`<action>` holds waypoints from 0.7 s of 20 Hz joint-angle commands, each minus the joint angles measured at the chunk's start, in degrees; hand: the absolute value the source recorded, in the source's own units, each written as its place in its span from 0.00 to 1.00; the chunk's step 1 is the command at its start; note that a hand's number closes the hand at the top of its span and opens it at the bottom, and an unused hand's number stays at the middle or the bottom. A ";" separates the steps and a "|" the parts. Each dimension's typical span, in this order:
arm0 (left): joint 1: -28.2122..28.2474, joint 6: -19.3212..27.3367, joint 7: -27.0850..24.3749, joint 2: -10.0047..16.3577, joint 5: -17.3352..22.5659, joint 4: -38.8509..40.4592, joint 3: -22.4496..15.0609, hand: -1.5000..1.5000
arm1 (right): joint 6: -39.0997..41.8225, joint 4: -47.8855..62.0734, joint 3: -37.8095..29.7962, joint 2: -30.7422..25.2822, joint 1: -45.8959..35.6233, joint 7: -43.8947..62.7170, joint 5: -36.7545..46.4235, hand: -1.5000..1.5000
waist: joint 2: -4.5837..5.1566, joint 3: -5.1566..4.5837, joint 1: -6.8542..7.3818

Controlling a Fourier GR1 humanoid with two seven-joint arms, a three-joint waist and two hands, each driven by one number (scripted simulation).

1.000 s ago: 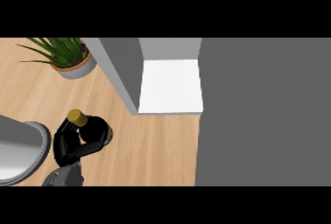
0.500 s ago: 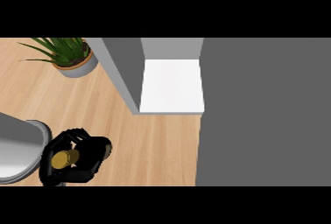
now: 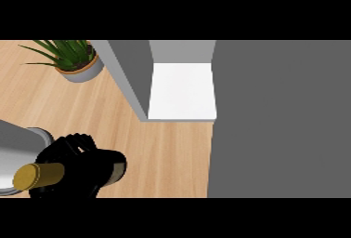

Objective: Pick up the wine, place it into the cabinet and close the cabinet

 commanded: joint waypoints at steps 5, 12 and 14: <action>-0.24 10.10 15.98 -3.18 -6.77 -17.81 -8.58 1.00 | 2.47 -7.60 -3.98 -1.34 4.82 1.10 -7.54 0.00 | -0.05 0.07 -0.55; -9.79 14.63 22.78 -9.46 -11.79 -15.19 -14.49 1.00 | 2.11 -8.91 -2.62 0.07 5.73 2.12 -7.15 0.00 | 0.08 0.02 -1.13; -14.20 16.17 29.24 -9.66 -11.60 -17.66 -13.02 1.00 | 2.48 -6.20 -2.51 0.57 4.87 -0.67 -5.08 0.00 | 0.13 0.03 -0.79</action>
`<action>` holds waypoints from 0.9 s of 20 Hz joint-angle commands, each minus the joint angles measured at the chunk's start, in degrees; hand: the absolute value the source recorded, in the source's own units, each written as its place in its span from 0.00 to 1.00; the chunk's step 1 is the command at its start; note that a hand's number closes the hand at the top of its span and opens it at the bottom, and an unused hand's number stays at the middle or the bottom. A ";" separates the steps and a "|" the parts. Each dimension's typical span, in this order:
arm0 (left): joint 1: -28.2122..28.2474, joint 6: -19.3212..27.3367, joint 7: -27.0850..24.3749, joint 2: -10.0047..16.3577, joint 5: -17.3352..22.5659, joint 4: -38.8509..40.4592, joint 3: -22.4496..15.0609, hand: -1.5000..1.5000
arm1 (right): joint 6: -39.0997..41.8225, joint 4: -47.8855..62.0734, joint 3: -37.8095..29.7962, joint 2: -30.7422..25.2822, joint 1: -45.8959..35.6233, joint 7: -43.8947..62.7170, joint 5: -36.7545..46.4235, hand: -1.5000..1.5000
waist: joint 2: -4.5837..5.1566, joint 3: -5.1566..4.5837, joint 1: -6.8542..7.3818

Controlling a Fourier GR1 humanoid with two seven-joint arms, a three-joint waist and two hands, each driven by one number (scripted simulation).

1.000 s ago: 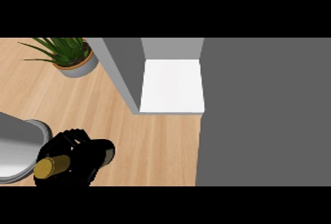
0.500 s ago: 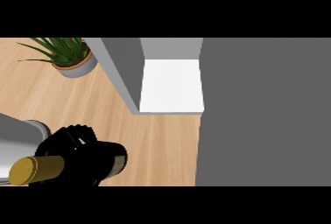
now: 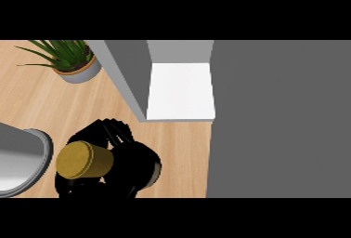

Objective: Pick up the wine, place it into the cabinet and close the cabinet

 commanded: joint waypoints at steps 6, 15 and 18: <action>-16.15 12.97 6.98 -4.86 -3.21 6.58 -7.07 1.00 | -2.16 -7.70 -0.34 0.18 -0.89 5.33 -4.75 0.00 | 0.12 -0.04 -0.46; -25.17 27.66 7.55 -4.93 -3.89 12.46 -14.16 1.00 | 1.72 -8.02 -0.36 1.36 5.80 0.17 -4.26 0.00 | 0.09 -0.01 -0.49; -26.20 27.01 10.10 -4.93 -4.49 12.36 -12.24 1.00 | 1.20 -9.22 -0.58 0.95 4.65 1.24 -3.68 0.00 | 0.05 -0.03 -0.15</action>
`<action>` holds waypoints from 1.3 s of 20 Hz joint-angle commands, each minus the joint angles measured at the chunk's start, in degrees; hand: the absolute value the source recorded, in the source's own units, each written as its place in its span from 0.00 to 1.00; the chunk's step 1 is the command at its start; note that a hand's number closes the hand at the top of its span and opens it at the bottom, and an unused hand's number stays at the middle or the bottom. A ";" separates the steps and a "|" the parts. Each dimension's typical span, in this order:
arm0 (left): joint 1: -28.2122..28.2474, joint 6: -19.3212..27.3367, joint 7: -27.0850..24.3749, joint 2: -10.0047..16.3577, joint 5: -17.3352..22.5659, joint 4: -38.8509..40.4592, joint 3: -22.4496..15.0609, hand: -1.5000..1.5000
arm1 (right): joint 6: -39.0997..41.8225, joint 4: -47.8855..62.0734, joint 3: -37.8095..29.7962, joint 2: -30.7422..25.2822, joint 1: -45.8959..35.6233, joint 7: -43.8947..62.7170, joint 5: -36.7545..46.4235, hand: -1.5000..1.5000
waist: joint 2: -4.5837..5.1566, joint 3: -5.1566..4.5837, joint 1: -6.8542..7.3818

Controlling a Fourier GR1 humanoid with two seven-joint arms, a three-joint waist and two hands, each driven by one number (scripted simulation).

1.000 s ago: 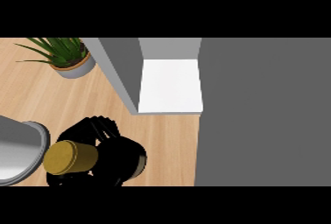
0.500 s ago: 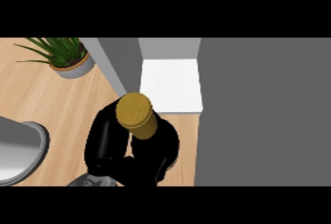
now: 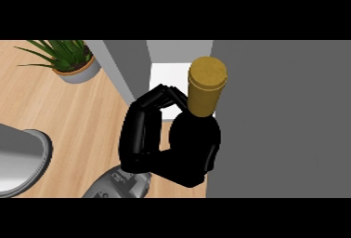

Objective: Pick up the wine, place it into the cabinet and close the cabinet

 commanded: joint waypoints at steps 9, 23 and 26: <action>-8.55 5.04 -0.34 -0.08 -1.30 8.91 1.63 1.00 | -0.94 -8.46 0.58 0.92 2.10 2.91 -3.31 0.00 | -0.02 -0.03 0.20; -6.94 7.74 -17.53 -0.09 14.25 19.62 -0.57 1.00 | -1.56 -5.64 -2.94 -1.82 -3.78 5.35 -5.51 0.00 | 0.15 -0.06 -0.10; -8.05 9.02 -13.69 -0.09 10.53 19.15 -0.67 1.00 | 1.20 -5.53 -7.15 -2.37 0.21 2.30 -9.59 0.00 | 0.01 0.00 0.05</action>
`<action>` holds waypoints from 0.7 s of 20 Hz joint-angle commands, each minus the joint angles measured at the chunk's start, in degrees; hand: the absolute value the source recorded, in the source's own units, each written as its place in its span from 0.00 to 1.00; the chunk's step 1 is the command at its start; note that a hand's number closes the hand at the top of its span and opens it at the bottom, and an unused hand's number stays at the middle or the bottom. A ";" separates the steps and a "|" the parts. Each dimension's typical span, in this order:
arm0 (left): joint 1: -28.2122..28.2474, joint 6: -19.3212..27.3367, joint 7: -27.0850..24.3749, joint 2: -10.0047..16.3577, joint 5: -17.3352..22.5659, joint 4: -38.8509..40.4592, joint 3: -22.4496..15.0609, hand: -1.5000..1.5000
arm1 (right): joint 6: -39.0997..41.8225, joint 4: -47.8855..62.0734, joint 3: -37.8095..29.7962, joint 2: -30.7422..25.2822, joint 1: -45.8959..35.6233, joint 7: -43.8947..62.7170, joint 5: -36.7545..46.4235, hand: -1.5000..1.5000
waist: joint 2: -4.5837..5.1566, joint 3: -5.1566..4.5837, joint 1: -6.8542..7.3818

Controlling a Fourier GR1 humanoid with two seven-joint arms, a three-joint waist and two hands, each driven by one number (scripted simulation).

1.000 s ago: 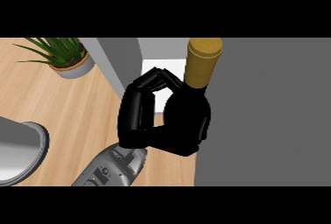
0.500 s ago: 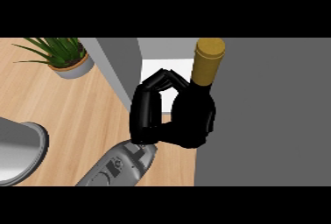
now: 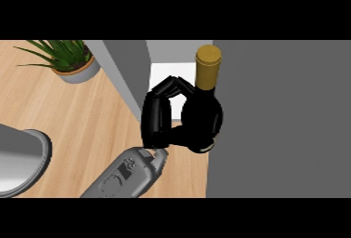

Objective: Pick up the wine, place it into the cabinet and close the cabinet

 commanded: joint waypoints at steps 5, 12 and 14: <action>0.42 -2.55 -9.65 -0.02 0.21 12.31 1.48 1.00 | 0.28 -7.66 0.79 1.70 4.77 1.40 -3.90 0.00 | 0.07 0.01 -0.36; 0.64 -1.06 -15.39 -0.01 2.76 14.85 1.69 1.00 | -1.12 -6.67 -3.39 -1.34 -0.31 4.96 -8.05 0.00 | 0.00 0.00 0.01; -1.17 -2.62 -15.88 -0.01 3.94 16.41 4.91 1.00 | -0.84 -7.02 -0.51 1.32 2.82 2.20 -4.68 0.00 | 0.03 0.00 -0.03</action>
